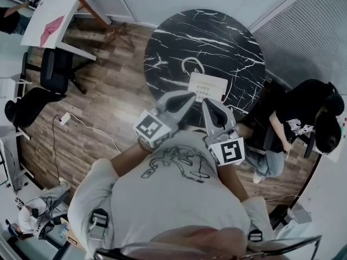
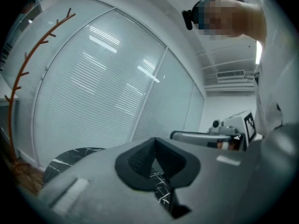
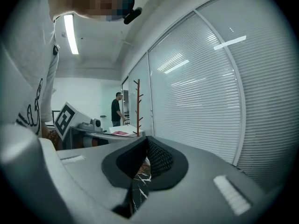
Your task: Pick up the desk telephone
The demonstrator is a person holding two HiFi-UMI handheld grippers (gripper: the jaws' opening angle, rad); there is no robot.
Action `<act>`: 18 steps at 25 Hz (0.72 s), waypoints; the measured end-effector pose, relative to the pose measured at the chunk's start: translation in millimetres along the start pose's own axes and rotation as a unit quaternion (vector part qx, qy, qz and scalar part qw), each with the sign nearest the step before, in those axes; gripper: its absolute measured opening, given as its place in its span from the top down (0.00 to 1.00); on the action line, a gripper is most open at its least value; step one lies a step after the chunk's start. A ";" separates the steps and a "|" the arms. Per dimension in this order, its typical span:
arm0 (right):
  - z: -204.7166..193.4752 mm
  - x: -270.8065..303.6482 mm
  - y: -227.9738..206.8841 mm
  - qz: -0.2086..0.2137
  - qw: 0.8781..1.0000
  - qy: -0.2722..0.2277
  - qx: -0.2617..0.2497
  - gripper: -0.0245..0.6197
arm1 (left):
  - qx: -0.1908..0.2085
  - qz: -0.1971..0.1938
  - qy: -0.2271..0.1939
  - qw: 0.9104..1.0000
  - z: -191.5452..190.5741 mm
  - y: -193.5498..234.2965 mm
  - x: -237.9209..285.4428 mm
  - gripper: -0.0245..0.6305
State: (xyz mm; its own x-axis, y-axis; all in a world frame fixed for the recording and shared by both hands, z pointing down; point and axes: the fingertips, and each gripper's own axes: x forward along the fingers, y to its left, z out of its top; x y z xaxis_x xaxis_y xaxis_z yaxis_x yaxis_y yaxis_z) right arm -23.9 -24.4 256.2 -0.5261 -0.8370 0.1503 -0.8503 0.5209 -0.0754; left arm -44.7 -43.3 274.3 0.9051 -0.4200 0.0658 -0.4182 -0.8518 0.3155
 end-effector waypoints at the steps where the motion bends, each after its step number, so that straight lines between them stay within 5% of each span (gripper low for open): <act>1: -2.2 2.4 -2.0 -0.002 1.000 0.003 0.000 0.95 | -0.001 -0.002 0.002 1.000 -1.6 3.3 1.6 0.96; 18: -35.4 -4.5 -41.8 -0.021 0.999 0.028 0.017 0.95 | -0.015 -0.003 0.030 0.999 -35.0 5.1 31.8 0.96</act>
State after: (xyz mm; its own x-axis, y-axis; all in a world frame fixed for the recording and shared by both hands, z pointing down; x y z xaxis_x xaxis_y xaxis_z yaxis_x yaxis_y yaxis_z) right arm 14.5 -36.5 293.6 -0.4892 -0.8466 0.2095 -0.8721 0.4788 -0.1014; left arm -15.4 -50.1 311.2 0.9105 -0.3957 0.1197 -0.4120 -0.8439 0.3436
